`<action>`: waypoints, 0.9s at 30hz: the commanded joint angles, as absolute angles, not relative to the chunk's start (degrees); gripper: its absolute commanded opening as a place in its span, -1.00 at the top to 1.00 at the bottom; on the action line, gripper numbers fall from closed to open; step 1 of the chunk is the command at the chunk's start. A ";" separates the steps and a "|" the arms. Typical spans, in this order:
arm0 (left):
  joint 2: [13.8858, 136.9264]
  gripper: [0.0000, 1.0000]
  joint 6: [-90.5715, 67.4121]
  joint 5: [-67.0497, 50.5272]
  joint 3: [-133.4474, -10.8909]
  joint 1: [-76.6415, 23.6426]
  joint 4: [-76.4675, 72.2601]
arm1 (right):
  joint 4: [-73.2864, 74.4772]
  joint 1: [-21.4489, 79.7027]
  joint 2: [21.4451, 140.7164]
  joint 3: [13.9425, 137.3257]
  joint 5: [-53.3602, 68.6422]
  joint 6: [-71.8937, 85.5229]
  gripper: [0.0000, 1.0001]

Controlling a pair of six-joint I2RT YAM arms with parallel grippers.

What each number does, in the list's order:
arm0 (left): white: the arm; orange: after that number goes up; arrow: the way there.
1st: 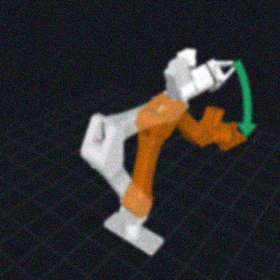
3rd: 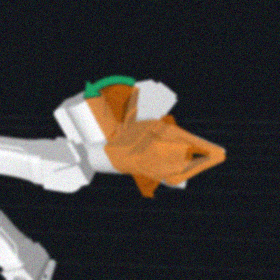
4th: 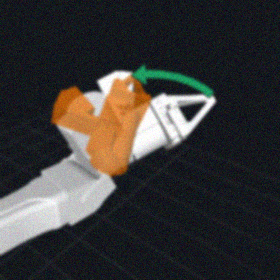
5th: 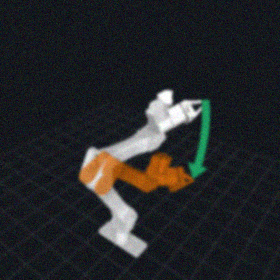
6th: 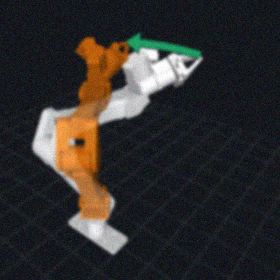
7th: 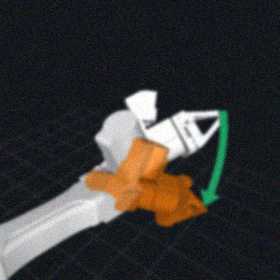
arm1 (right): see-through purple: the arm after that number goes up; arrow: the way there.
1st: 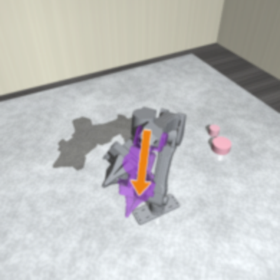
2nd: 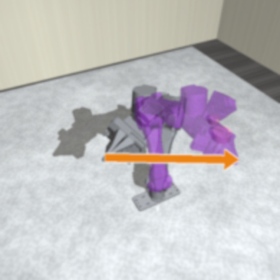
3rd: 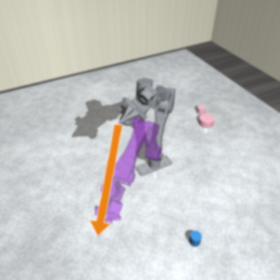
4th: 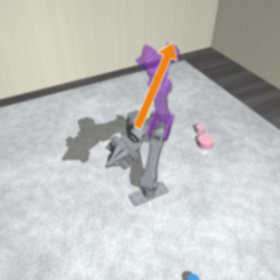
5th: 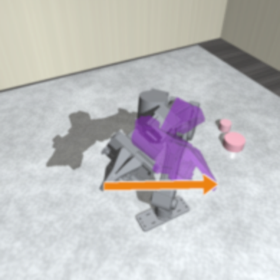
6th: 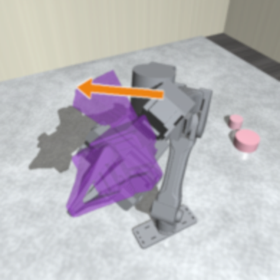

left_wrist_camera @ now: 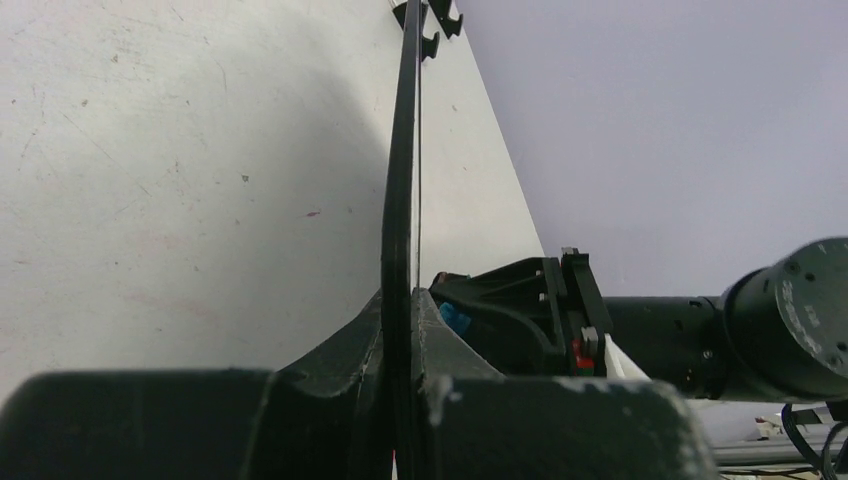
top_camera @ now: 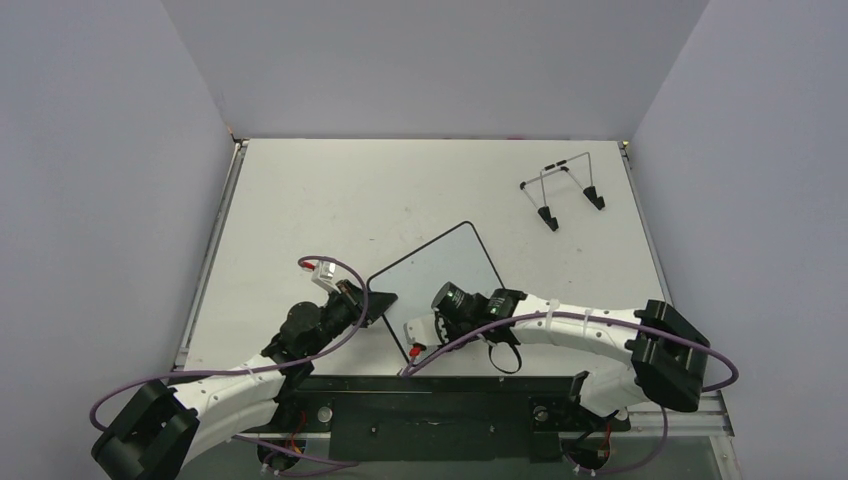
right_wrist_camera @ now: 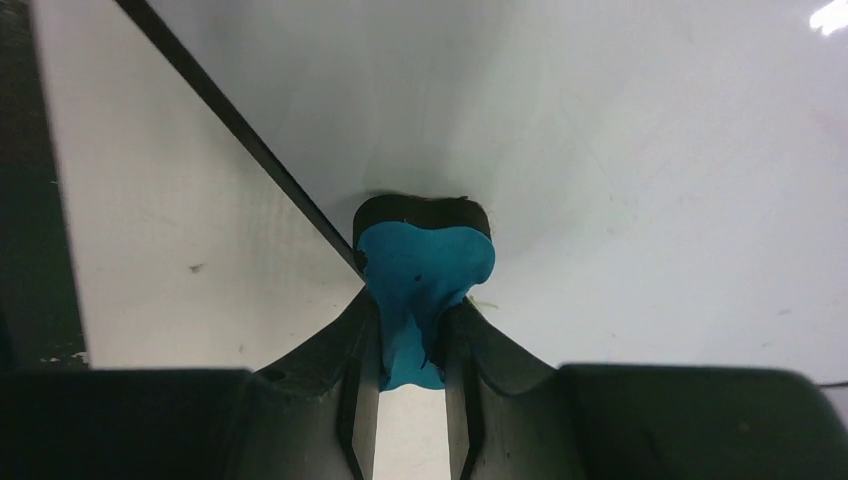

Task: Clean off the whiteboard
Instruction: Erase the whiteboard at the center of the board.

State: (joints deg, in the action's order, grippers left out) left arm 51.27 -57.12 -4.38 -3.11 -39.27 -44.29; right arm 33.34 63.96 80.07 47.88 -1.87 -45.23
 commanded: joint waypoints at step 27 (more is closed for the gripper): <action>51.17 1.00 -57.93 -5.84 -5.32 -39.30 -52.71 | 26.46 56.54 77.97 46.68 -12.02 -42.45 1.00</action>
State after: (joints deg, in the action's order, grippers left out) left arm 51.27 -56.75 -3.73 -3.11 -39.20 -44.36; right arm 30.65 61.71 79.53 47.07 -5.58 -44.88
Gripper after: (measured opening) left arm 0.029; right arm 0.200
